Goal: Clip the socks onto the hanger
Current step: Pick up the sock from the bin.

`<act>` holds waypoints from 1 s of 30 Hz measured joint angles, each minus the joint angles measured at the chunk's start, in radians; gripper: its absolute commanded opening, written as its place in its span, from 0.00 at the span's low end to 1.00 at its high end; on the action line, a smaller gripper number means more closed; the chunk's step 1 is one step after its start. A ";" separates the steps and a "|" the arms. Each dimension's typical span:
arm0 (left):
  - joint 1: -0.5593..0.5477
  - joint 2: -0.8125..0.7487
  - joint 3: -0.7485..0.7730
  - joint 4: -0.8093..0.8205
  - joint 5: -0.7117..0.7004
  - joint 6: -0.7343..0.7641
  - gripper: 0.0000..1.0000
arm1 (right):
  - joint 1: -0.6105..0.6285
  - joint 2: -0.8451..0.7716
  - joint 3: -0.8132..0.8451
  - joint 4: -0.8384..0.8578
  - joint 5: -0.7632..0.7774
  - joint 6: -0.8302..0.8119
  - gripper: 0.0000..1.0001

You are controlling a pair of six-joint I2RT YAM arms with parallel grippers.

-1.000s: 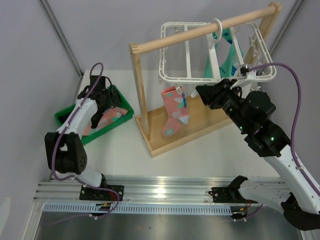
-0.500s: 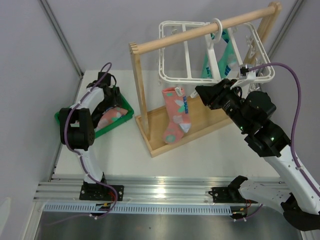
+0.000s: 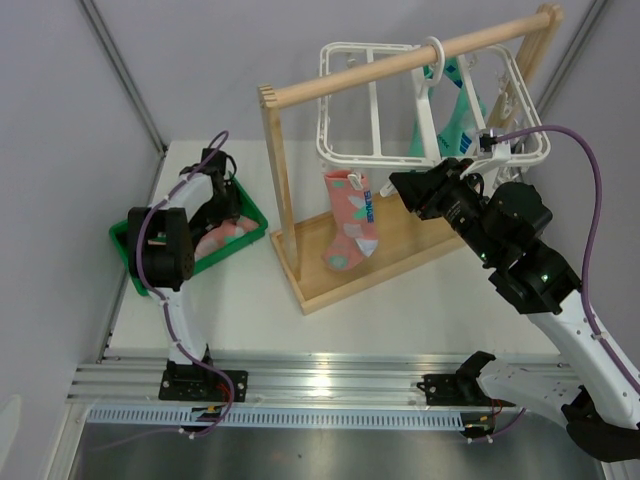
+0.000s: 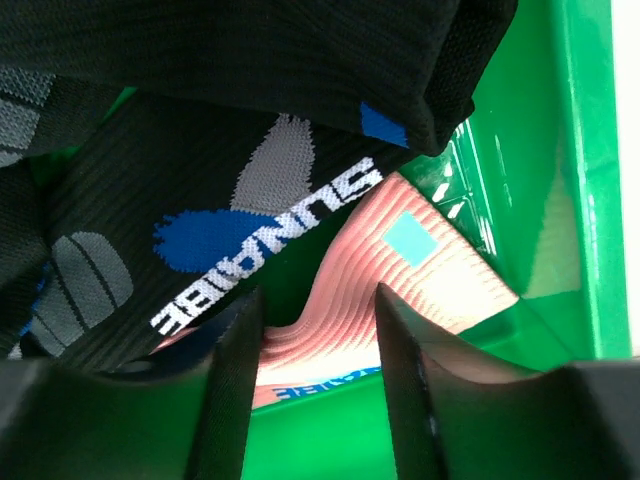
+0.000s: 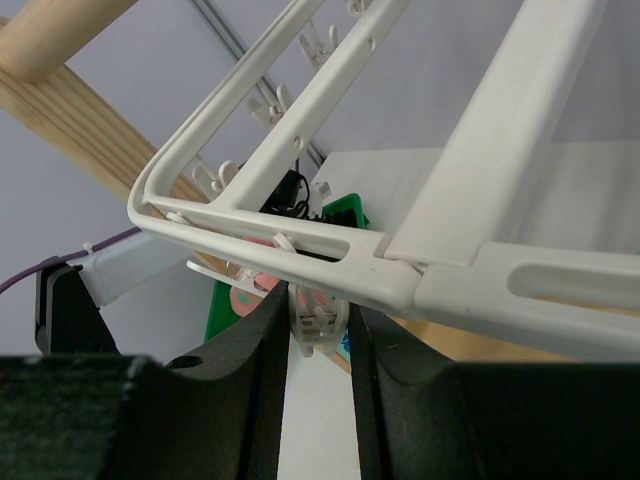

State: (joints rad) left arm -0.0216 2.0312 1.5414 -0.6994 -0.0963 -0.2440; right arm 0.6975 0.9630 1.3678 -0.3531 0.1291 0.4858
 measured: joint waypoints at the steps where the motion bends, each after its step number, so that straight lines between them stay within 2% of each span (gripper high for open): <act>1: 0.000 0.000 0.000 0.000 0.003 0.002 0.36 | 0.000 0.000 0.000 0.000 -0.002 0.000 0.00; 4: 0.001 0.000 0.000 -0.002 0.008 0.000 0.21 | 0.000 0.001 0.000 0.001 -0.006 0.000 0.00; 5: 0.001 0.000 0.000 -0.003 0.011 -0.001 0.11 | 0.000 0.001 0.000 0.002 -0.007 0.000 0.00; 7: 0.001 0.000 0.000 -0.005 0.020 -0.001 0.01 | 0.000 0.002 0.000 0.002 -0.007 0.000 0.00; 14: 0.001 -0.015 0.000 -0.024 0.026 0.001 0.01 | -0.001 0.002 0.000 0.010 -0.007 0.000 0.00; 18: 0.002 -0.116 -0.001 -0.044 0.023 -0.003 0.01 | -0.001 0.002 0.000 0.012 -0.007 0.000 0.00; 23: 0.003 -0.401 -0.027 -0.007 0.053 -0.018 0.01 | 0.000 0.001 0.000 0.015 -0.006 0.000 0.00; 30: -0.023 -0.831 -0.079 0.067 0.171 -0.016 0.01 | -0.001 0.001 0.000 0.017 -0.007 0.000 0.00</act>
State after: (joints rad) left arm -0.0441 1.2003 1.4624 -0.6327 0.0750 -0.2604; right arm 0.6968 0.9638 1.3678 -0.3363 0.1223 0.4854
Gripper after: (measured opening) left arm 0.014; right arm 0.303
